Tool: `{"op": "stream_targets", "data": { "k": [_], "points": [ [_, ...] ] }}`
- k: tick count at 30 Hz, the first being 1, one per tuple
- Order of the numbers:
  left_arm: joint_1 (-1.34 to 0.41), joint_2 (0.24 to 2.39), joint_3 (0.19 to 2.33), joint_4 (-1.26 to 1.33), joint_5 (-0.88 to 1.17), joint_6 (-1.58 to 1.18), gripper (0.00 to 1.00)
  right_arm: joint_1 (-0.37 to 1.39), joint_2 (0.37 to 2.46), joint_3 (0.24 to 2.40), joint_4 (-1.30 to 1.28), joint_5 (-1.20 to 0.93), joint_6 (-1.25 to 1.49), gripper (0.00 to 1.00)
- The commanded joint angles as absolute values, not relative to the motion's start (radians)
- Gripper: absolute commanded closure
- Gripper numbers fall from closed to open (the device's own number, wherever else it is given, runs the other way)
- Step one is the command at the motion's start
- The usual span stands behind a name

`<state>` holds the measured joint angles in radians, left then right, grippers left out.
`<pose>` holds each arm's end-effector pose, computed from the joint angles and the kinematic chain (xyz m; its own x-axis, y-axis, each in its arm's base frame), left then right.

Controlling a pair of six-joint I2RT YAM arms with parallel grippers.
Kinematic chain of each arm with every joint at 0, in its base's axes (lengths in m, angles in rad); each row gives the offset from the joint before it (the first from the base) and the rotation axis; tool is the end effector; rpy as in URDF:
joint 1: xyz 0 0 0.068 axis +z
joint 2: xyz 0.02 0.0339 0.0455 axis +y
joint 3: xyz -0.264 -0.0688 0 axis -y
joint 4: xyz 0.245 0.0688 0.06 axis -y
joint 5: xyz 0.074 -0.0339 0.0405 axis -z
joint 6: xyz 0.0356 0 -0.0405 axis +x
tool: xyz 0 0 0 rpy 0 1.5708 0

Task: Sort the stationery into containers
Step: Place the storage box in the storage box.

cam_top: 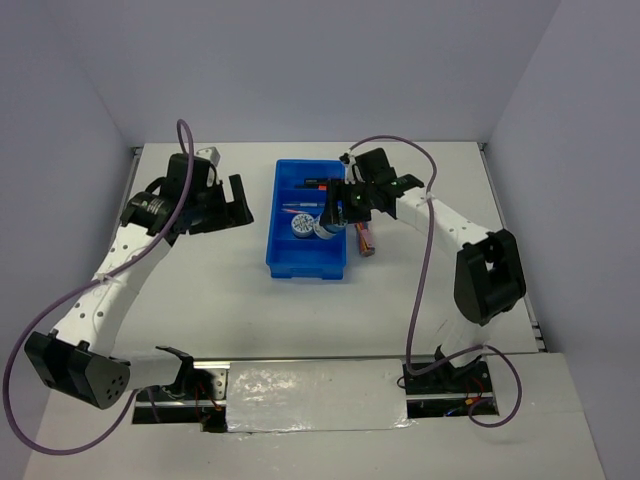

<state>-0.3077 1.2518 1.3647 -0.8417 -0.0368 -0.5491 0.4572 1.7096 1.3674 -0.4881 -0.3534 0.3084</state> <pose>0.2440 -0.0762 0.3784 -0.6857 -0.3294 -0.6491 -0.0954 0.9247 -0.3684 0.3355 0.1788 0.2700 -0.8204 -0.0862 -0.5653 -0.3932 0.8028 0.4482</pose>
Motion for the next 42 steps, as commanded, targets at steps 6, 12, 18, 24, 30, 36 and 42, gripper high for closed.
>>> {"op": "stream_targets", "data": {
  "k": [6, 12, 18, 24, 30, 36, 42],
  "points": [
    [-0.293, 1.209, 1.336, -0.799, -0.008, -0.517, 0.01, 0.466, 1.786, 1.45, -0.503, -0.218, 0.27, 1.0],
    [-0.29, 1.204, 1.316, -0.785, 0.026, -0.515, 0.01, 0.466, 1.824, 1.488, -0.555, -0.146, 0.252, 1.0],
    [-0.288, 1.206, 1.307, -0.778, 0.043, -0.517, 0.01, 0.469, 1.858, 1.542, -0.606, -0.092, 0.236, 1.0],
    [-0.288, 1.201, 1.298, -0.772, 0.048, -0.518, 0.01, 0.514, 1.873, 1.58, -0.638, -0.023, 0.221, 0.99],
    [-0.288, 1.201, 1.293, -0.77, 0.046, -0.514, 0.01, 0.544, 1.891, 1.589, -0.652, -0.026, 0.219, 0.7],
    [-0.288, 1.206, 1.287, -0.776, 0.028, -0.514, 0.01, 0.555, 1.853, 1.618, -0.66, -0.061, 0.247, 0.22],
    [-0.287, 1.213, 1.29, -0.781, 0.029, -0.512, 0.01, 0.549, 1.812, 1.698, -0.719, -0.034, 0.255, 0.0]
  ]
}}
